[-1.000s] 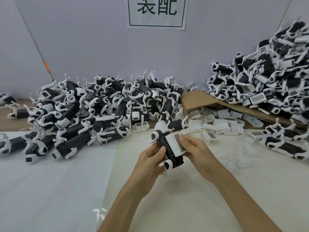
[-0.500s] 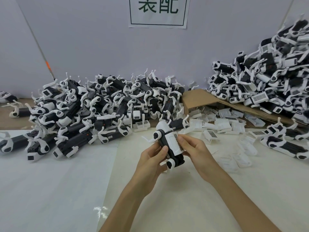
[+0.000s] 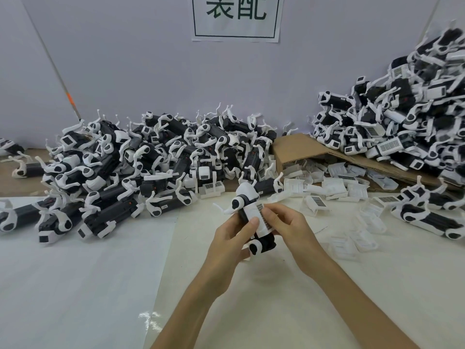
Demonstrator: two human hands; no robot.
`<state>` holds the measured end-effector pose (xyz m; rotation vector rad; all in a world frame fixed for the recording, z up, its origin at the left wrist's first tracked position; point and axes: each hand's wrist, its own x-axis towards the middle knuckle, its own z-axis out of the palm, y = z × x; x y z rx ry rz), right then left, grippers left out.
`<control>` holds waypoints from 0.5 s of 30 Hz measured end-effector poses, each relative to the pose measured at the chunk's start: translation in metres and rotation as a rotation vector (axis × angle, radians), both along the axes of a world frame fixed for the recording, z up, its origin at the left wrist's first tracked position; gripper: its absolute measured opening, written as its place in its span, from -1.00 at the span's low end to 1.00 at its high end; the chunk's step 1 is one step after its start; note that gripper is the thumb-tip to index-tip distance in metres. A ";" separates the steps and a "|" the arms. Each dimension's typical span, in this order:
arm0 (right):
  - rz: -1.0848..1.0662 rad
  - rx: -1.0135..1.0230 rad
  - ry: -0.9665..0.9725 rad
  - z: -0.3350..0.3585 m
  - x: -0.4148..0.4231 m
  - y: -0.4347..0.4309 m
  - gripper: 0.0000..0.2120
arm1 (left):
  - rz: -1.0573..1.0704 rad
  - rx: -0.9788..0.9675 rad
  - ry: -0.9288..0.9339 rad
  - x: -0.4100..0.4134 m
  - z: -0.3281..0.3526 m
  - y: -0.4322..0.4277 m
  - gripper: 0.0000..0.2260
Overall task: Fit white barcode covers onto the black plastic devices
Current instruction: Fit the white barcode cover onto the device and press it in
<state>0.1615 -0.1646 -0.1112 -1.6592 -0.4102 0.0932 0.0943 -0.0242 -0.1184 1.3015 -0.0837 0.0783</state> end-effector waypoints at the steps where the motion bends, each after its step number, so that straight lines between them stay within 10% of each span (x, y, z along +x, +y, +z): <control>1: -0.005 -0.009 -0.007 0.000 0.000 0.001 -0.76 | 0.027 0.039 0.008 0.000 0.000 0.000 -0.66; 6: 0.121 -0.004 0.068 -0.002 -0.004 0.005 -0.47 | 0.093 0.076 -0.008 0.000 -0.001 -0.001 -0.58; 15: 0.171 0.087 0.033 -0.003 -0.010 0.007 -0.59 | 0.099 0.131 -0.022 -0.003 -0.001 0.003 -0.66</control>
